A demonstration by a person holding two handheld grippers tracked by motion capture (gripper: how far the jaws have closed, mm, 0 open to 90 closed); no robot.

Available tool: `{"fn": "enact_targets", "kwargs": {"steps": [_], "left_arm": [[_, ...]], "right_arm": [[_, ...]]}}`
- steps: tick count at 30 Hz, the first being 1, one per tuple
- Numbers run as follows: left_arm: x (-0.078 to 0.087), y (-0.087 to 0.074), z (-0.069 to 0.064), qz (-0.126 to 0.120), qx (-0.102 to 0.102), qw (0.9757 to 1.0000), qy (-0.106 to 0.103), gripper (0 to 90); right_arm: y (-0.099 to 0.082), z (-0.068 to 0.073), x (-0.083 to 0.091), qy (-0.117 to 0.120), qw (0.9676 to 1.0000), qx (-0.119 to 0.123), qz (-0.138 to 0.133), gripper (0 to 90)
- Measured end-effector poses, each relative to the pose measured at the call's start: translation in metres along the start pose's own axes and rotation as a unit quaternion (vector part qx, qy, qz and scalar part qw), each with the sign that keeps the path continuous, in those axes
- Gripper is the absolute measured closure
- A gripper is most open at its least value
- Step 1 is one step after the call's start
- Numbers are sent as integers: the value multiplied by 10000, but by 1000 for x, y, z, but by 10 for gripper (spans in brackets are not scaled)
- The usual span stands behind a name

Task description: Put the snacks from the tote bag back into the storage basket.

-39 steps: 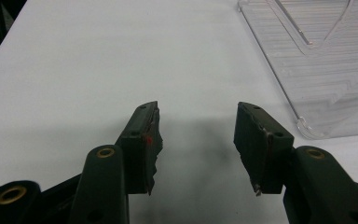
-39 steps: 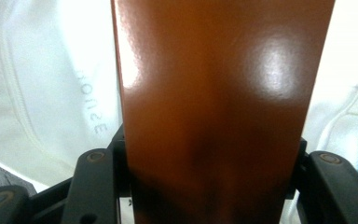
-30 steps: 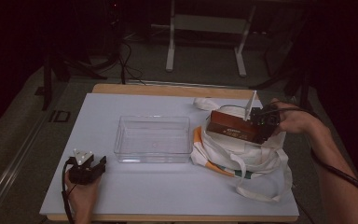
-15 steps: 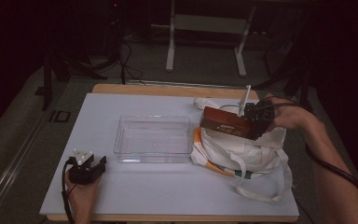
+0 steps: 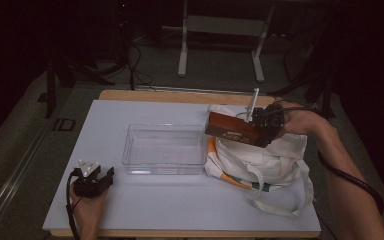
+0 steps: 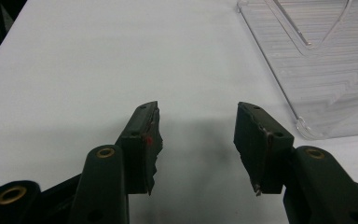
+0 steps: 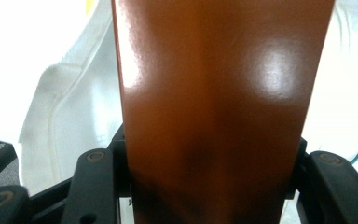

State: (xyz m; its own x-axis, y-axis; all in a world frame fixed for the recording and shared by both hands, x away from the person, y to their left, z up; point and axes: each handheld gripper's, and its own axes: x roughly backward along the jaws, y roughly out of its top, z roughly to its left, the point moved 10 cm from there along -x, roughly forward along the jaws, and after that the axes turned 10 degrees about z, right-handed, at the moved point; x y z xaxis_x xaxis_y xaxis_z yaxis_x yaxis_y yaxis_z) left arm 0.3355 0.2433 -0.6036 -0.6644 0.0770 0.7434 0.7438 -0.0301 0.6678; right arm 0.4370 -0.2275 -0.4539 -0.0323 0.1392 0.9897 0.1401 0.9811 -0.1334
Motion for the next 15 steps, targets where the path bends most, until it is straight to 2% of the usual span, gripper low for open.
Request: {"fn": "enact_targets", "kwargs": {"steps": [15], "left_arm": [[0,0,0,3,-3,10000,-2,511]], "right_arm": [[29,3,5,-20,9997,231,-21,436]]}}
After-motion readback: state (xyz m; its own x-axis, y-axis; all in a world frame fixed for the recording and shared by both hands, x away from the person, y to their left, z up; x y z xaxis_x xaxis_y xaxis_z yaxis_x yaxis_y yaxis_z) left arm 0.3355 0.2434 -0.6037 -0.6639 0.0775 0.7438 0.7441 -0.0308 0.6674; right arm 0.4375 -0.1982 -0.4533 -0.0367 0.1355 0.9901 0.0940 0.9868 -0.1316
